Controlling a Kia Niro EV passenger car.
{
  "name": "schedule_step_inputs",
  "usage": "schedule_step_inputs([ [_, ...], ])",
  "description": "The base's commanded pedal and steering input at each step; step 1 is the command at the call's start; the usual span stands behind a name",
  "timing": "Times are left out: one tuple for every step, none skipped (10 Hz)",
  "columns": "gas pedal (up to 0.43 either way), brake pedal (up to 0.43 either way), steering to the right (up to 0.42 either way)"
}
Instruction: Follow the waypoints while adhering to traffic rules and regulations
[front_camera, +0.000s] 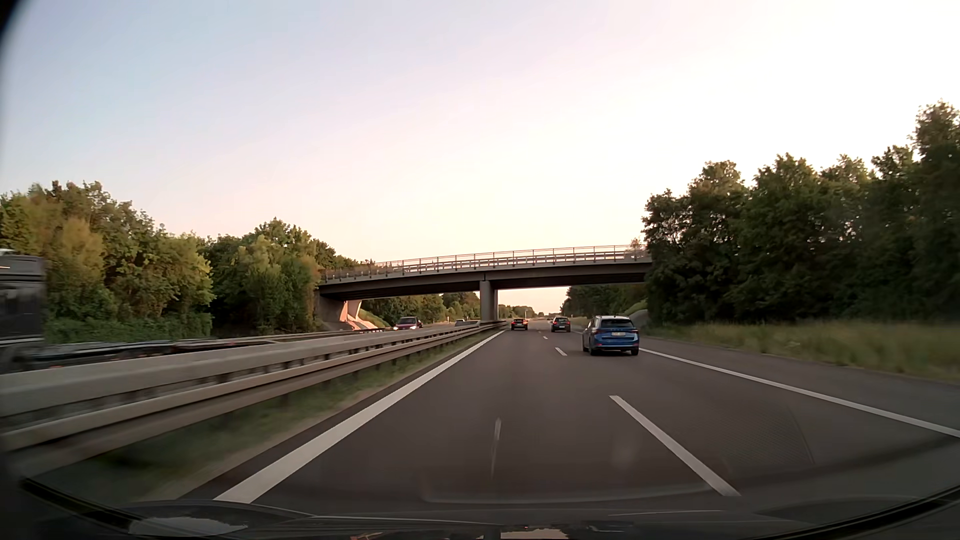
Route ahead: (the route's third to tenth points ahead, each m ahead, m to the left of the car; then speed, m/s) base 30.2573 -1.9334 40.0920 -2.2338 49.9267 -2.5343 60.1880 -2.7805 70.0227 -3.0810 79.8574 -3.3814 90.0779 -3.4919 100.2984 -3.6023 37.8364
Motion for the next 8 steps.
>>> schedule_step_inputs([
  [0.461, 0.018, 0.004],
  [0.461, 0.018, 0.004],
  [0.461, 0.018, 0.004],
  [0.461, 0.018, 0.003],
  [0.461, 0.018, 0.003],
  [0.461, 0.018, 0.002],
  [0.461, 0.018, 0.002],
  [0.461, 0.018, 0.001],
])
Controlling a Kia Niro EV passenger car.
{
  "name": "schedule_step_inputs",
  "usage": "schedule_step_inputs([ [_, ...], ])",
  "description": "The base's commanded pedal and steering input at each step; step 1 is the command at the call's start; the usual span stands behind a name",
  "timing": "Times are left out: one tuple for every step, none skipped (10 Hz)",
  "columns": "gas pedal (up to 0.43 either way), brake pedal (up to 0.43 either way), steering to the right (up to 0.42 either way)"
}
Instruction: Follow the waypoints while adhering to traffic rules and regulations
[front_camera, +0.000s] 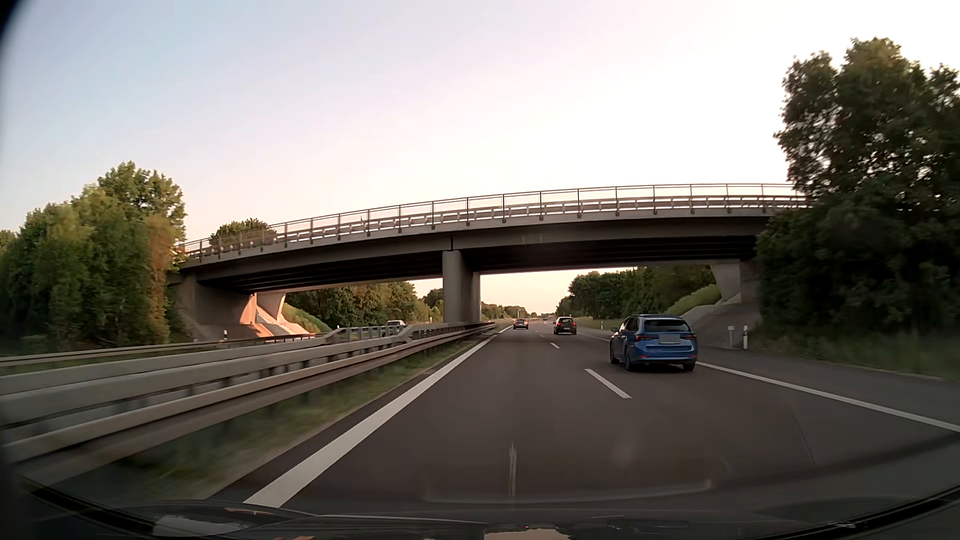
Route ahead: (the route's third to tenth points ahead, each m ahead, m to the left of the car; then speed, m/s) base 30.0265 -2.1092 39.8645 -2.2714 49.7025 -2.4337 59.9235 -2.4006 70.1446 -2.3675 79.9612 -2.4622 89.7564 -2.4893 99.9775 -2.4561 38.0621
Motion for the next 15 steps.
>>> schedule_step_inputs([
  [0.469, 0.018, 0.000],
  [0.469, 0.018, 0.000],
  [0.469, 0.018, 0.000],
  [0.469, 0.018, 0.000],
  [0.469, 0.012, 0.001],
  [0.469, 0.018, 0.001],
  [0.469, 0.018, 0.002],
  [0.469, 0.018, 0.003],
  [0.469, 0.018, 0.002],
  [0.469, 0.018, 0.002],
  [0.469, 0.018, 0.002],
  [0.469, 0.018, 0.002],
  [0.469, 0.018, 0.002],
  [0.469, 0.018, 0.002],
  [0.469, 0.018, 0.002],
])
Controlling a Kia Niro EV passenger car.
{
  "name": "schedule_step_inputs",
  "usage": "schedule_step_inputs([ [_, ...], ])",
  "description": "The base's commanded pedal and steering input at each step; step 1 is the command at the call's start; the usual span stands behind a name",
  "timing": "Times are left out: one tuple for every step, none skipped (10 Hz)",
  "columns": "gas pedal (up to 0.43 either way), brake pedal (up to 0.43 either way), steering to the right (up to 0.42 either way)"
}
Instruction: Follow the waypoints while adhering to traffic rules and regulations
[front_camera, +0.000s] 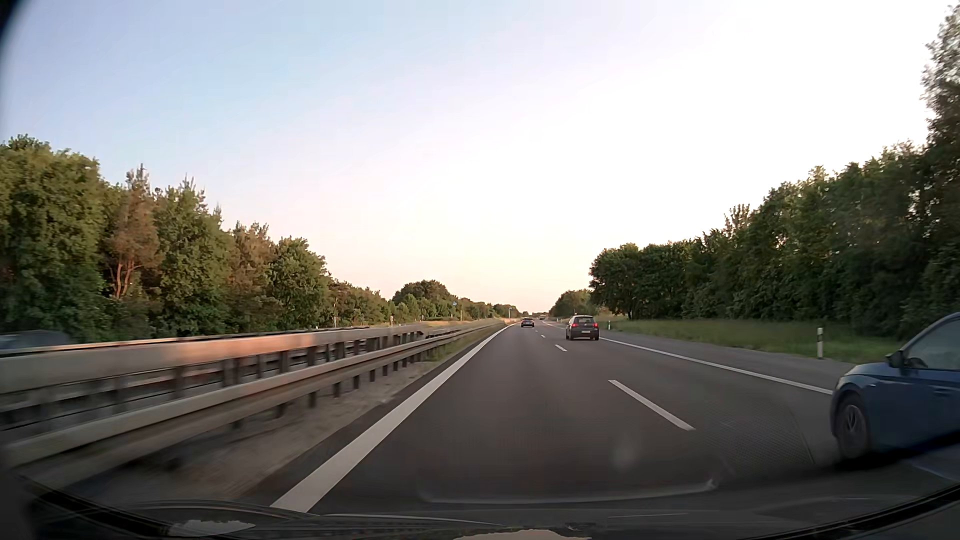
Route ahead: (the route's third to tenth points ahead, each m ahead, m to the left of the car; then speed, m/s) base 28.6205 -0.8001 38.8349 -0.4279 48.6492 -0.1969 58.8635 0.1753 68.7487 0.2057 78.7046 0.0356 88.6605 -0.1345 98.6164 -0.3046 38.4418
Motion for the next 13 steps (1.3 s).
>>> schedule_step_inputs([
  [0.469, 0.018, 0.001],
  [0.469, 0.018, 0.001],
  [0.469, 0.012, 0.001],
  [0.469, 0.018, 0.001],
  [0.480, 0.018, 0.001],
  [0.488, 0.018, 0.001],
  [0.488, 0.018, 0.001],
  [0.488, 0.018, 0.001],
  [0.488, 0.018, 0.001],
  [0.488, 0.018, 0.002],
  [0.488, 0.018, 0.001],
  [0.488, 0.018, 0.001],
  [0.488, 0.012, 0.001],
])
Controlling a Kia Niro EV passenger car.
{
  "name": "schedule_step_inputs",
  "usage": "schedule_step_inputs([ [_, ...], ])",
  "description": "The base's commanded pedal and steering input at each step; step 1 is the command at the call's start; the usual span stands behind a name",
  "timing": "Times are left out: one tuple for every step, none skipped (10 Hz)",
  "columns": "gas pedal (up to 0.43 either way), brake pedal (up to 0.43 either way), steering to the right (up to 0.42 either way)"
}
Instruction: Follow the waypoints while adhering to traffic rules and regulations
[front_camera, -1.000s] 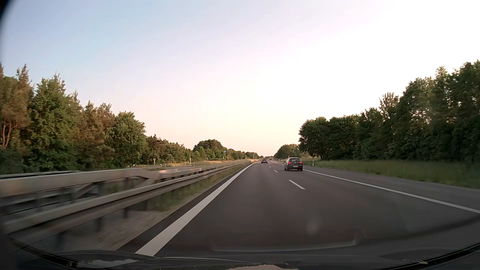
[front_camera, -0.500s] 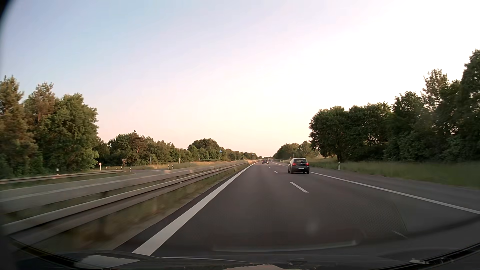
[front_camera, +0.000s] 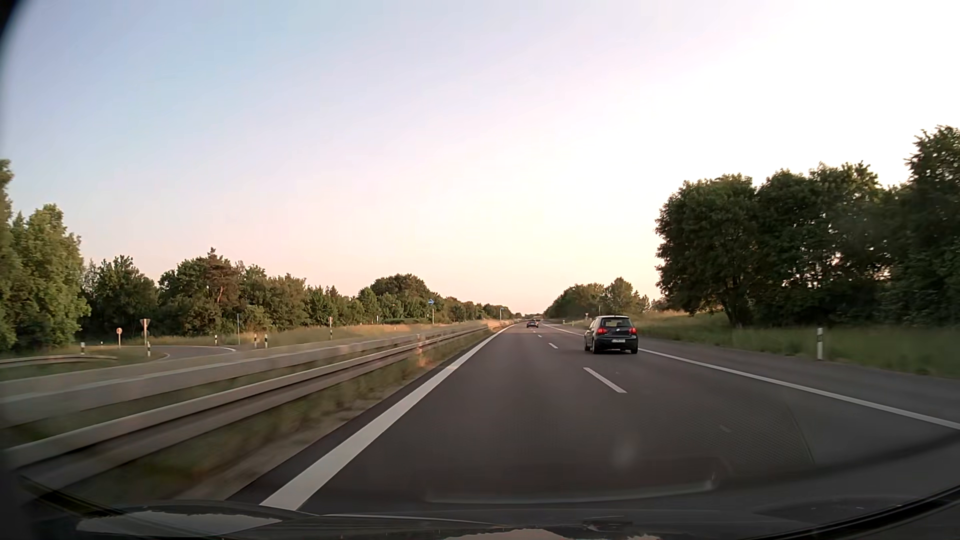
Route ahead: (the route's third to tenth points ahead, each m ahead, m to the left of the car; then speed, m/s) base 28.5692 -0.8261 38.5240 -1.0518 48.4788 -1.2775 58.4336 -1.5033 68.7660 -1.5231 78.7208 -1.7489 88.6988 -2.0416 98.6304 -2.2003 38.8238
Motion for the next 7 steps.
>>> schedule_step_inputs([
  [0.488, 0.018, 0.001],
  [0.488, 0.018, 0.000],
  [0.488, 0.018, -0.001],
  [0.488, 0.018, -0.001],
  [0.488, 0.018, -0.002],
  [0.488, 0.018, -0.001],
  [0.488, 0.018, -0.002],
])
